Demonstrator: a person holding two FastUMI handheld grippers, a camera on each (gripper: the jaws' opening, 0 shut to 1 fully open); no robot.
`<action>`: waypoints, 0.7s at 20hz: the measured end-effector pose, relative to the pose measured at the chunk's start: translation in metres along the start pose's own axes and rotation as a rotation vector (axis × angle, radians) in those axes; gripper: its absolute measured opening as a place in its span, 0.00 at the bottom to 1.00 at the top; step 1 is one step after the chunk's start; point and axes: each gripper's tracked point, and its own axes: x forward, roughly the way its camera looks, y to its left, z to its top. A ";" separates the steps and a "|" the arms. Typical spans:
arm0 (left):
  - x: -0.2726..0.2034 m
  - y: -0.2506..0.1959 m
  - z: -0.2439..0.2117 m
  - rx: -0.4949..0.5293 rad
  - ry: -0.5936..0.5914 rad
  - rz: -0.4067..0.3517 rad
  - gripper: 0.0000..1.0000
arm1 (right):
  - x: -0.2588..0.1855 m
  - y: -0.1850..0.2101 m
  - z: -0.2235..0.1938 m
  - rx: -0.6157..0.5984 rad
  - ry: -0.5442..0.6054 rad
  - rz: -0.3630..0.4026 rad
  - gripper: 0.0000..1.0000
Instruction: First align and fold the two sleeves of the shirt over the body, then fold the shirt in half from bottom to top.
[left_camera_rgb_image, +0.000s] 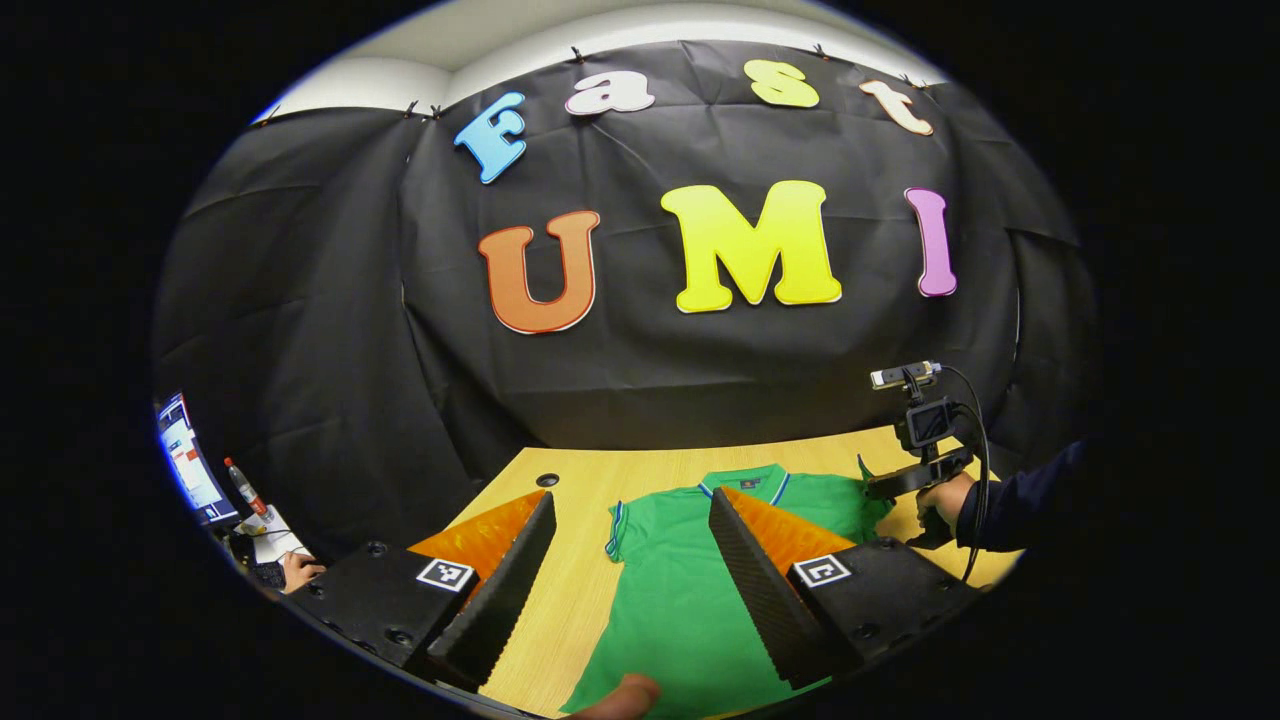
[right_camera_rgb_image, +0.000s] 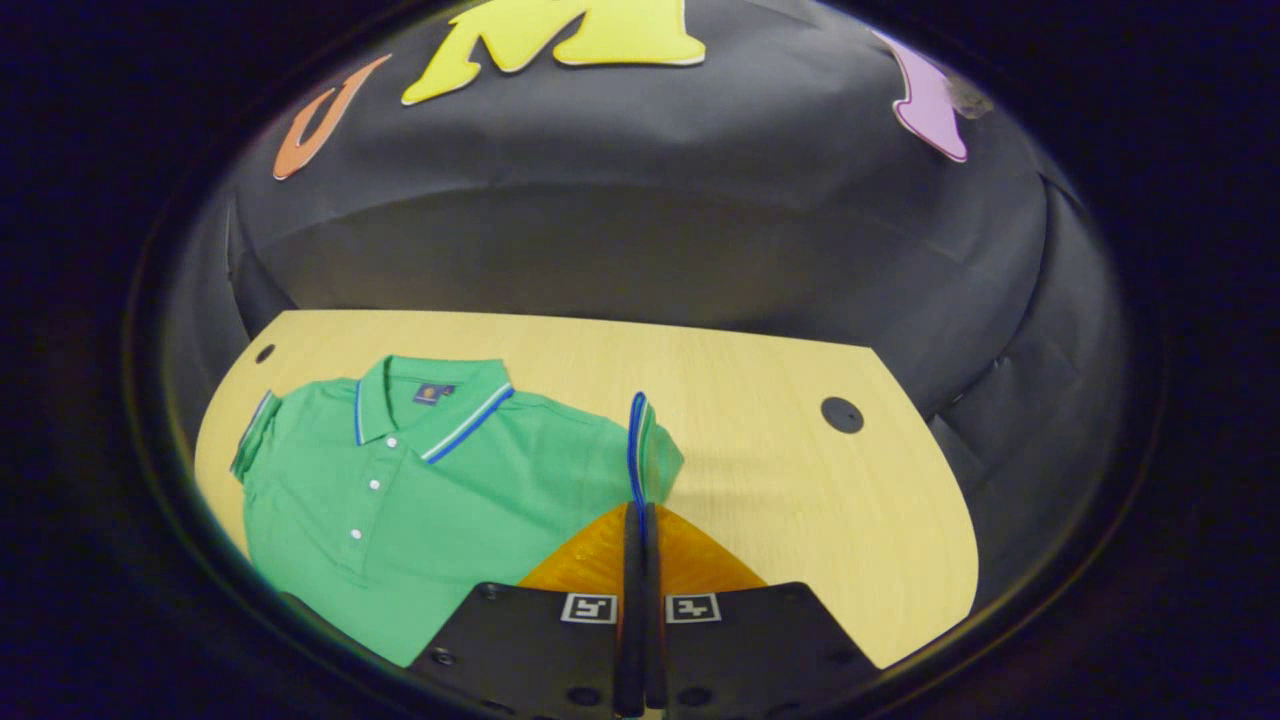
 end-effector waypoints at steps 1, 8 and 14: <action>-0.002 0.002 -0.001 -0.003 0.000 0.003 1.00 | -0.002 0.007 0.001 -0.006 -0.003 0.014 0.03; -0.010 0.028 -0.011 -0.016 0.019 0.053 1.00 | -0.010 0.073 -0.007 -0.054 0.006 0.116 0.03; -0.020 0.050 -0.026 -0.027 0.053 0.090 1.00 | -0.015 0.117 -0.033 -0.101 0.045 0.165 0.03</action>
